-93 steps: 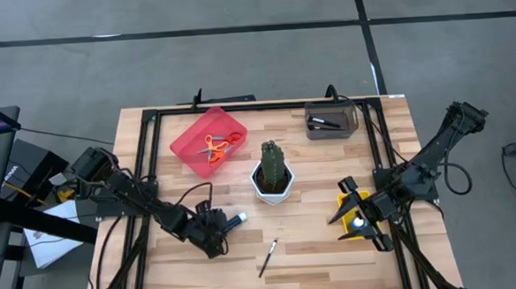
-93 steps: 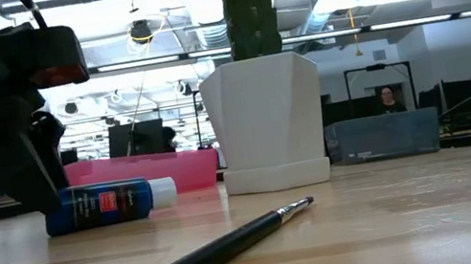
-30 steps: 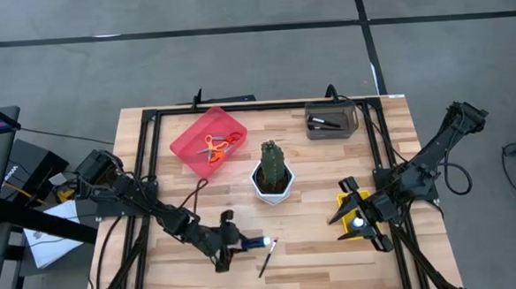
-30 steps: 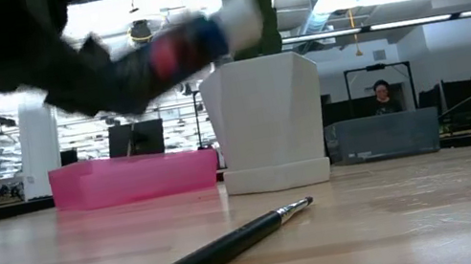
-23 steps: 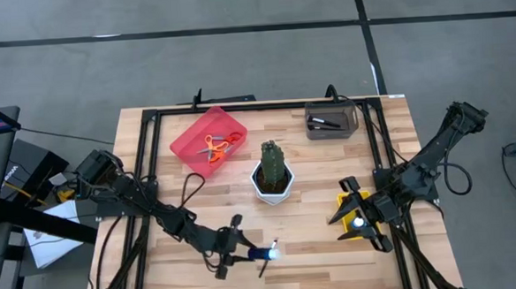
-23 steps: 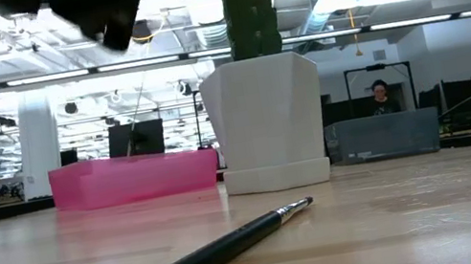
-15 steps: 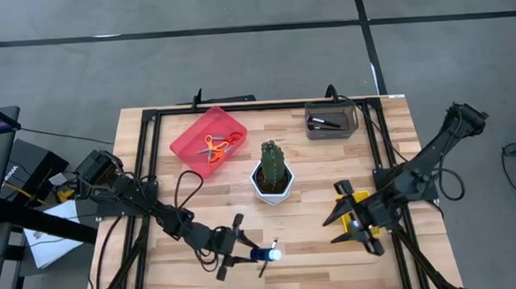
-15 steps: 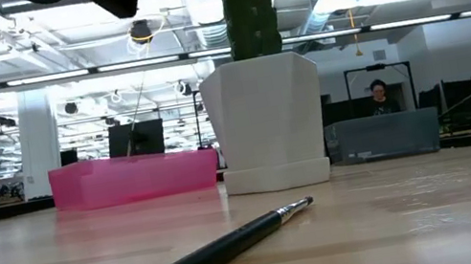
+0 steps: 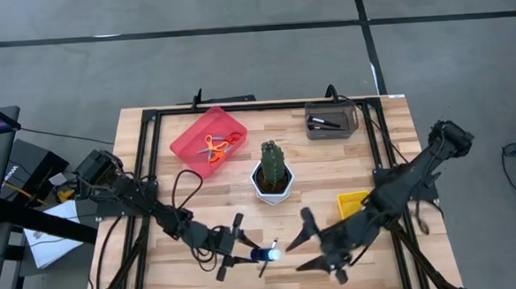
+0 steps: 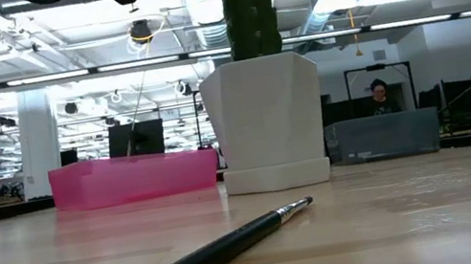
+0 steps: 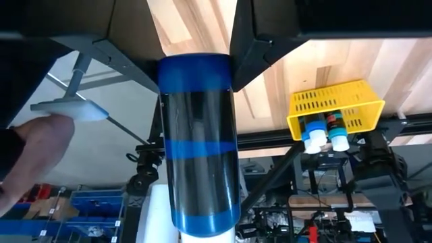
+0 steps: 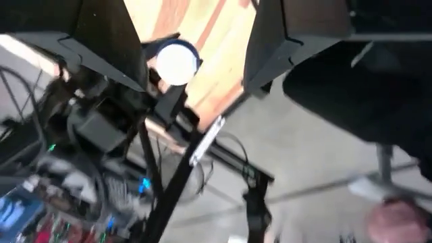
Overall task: Pick & Place Paint Supplies
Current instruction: Put the blue paint bottle into the yellow bin
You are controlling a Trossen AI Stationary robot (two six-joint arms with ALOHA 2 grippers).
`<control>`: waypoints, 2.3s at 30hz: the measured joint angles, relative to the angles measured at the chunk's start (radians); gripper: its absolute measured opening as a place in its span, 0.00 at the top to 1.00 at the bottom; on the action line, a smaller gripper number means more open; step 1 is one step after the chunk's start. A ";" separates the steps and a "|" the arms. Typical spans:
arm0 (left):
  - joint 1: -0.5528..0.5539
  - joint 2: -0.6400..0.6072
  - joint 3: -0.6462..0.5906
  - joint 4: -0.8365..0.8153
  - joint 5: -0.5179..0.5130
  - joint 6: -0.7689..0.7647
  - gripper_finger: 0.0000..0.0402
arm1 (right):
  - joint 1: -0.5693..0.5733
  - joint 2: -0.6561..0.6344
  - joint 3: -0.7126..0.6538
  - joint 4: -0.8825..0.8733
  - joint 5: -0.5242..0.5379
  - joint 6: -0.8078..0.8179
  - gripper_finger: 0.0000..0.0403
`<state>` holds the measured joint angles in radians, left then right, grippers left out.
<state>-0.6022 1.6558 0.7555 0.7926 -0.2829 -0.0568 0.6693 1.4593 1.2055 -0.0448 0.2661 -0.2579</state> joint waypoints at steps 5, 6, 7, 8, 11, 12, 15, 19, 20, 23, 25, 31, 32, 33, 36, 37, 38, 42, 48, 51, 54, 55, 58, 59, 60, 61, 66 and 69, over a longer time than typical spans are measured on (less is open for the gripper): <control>-0.010 0.000 0.000 -0.002 0.002 -0.021 0.64 | 0.000 0.125 0.146 -0.180 0.081 0.022 0.41; -0.011 0.000 0.000 -0.003 0.002 -0.031 0.64 | 0.000 0.147 0.168 -0.206 0.101 0.022 0.41; -0.011 0.000 0.000 -0.003 0.002 -0.043 0.64 | 0.000 0.167 0.190 -0.227 0.118 0.022 0.41; -0.010 0.000 0.000 -0.004 0.002 -0.049 0.64 | 0.000 0.187 0.212 -0.240 0.132 0.022 0.41; -0.010 0.000 0.000 -0.008 0.002 -0.051 0.64 | 0.000 0.223 0.259 -0.284 0.157 0.022 0.41; -0.010 0.000 0.000 -0.008 0.001 -0.053 0.64 | -0.003 0.232 0.270 -0.287 0.160 0.022 0.41; -0.010 0.000 0.000 -0.011 0.001 -0.056 0.64 | -0.003 0.250 0.282 -0.293 0.162 0.019 0.41; -0.010 0.000 0.000 -0.013 0.001 -0.079 0.64 | -0.010 0.249 0.284 -0.290 0.162 0.020 0.41; -0.010 0.000 0.000 -0.014 0.001 -0.081 0.64 | -0.013 0.249 0.284 -0.293 0.162 0.025 0.41; -0.010 0.000 0.000 -0.014 0.001 -0.084 0.64 | -0.017 0.249 0.284 -0.298 0.162 0.031 0.41; -0.006 0.000 0.000 -0.014 0.001 -0.106 0.64 | -0.018 0.249 0.284 -0.300 0.163 0.031 0.41; 0.014 0.000 0.000 -0.015 0.024 -0.196 0.64 | -0.025 0.249 0.284 -0.329 0.165 0.050 0.41; 0.015 0.000 0.000 -0.015 0.031 -0.214 0.64 | -0.026 0.249 0.284 -0.336 0.167 0.049 0.41; 0.016 0.000 0.000 -0.015 0.034 -0.226 0.64 | -0.026 0.249 0.284 -0.343 0.167 0.049 0.41; 0.016 0.000 0.000 -0.016 0.037 -0.251 0.64 | -0.026 0.249 0.284 -0.360 0.169 0.049 0.41; 0.016 0.000 0.000 -0.019 0.037 -0.264 0.64 | -0.026 0.249 0.284 -0.364 0.171 0.049 0.41; 0.018 0.000 0.000 -0.027 0.037 -0.277 0.64 | -0.026 0.249 0.284 -0.370 0.176 0.050 0.41; 0.032 0.000 0.000 -0.066 0.038 -0.326 0.64 | -0.026 0.249 0.284 -0.414 0.180 0.049 0.41; 0.045 0.000 0.000 -0.083 0.044 -0.343 0.64 | -0.026 0.249 0.284 -0.443 0.181 0.049 0.41; 0.045 0.000 0.000 -0.082 0.051 -0.343 0.64 | -0.026 0.249 0.284 -0.451 0.181 0.049 0.41; 0.045 0.000 0.000 -0.082 0.054 -0.343 0.64 | -0.026 0.249 0.284 -0.453 0.182 0.049 0.41; 0.045 0.000 0.000 -0.082 0.054 -0.342 0.64 | -0.026 0.249 0.284 -0.454 0.182 0.049 0.41; 0.045 0.000 0.000 -0.082 0.054 -0.342 0.64 | -0.026 0.249 0.284 -0.452 0.185 0.049 0.41; 0.045 0.000 0.000 -0.082 0.054 -0.342 0.64 | -0.029 0.249 0.284 -0.452 0.184 0.049 0.41; 0.045 0.000 0.000 -0.082 0.054 -0.342 0.64 | -0.030 0.249 0.284 -0.452 0.185 0.049 0.41; 0.045 0.000 0.000 -0.082 0.054 -0.342 0.64 | -0.033 0.249 0.284 -0.452 0.184 0.050 0.41; 0.045 0.000 0.000 -0.081 0.054 -0.342 0.64 | -0.049 0.249 0.284 -0.458 0.181 0.073 0.41; 0.045 0.000 0.000 -0.081 0.054 -0.342 0.64 | -0.052 0.249 0.284 -0.468 0.181 0.075 0.41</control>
<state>-0.5575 1.6558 0.7555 0.7113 -0.2291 -0.3985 0.6178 1.7084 1.4899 -0.5133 0.4473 -0.1825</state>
